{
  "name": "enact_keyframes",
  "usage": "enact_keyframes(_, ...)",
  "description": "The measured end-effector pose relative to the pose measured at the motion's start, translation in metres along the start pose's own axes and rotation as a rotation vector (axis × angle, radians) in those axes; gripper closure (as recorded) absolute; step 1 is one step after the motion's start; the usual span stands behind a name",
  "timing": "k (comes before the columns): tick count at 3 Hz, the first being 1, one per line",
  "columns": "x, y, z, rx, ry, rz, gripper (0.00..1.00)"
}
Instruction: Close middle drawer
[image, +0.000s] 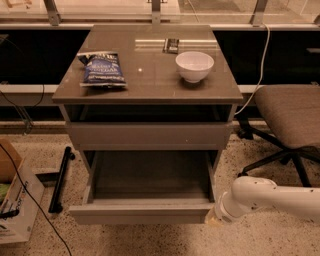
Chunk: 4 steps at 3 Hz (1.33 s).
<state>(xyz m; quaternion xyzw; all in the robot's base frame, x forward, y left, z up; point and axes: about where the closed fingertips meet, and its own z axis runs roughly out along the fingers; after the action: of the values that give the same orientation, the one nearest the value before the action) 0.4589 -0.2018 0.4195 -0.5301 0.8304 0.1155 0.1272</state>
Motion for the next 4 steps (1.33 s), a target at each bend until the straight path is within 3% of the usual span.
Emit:
enact_keyframes(1,-0.01,-0.006,0.006,0.01,-0.029,-0.001,1.0)
enact_keyframes(2,-0.039,-0.038,0.012,0.048,-0.074,-0.048,1.0)
enact_keyframes(3,-0.045,-0.043,0.012,0.054,-0.082,-0.057,1.0)
enact_keyframes(4,-0.089,-0.085,0.015,0.092,-0.133,-0.122,1.0)
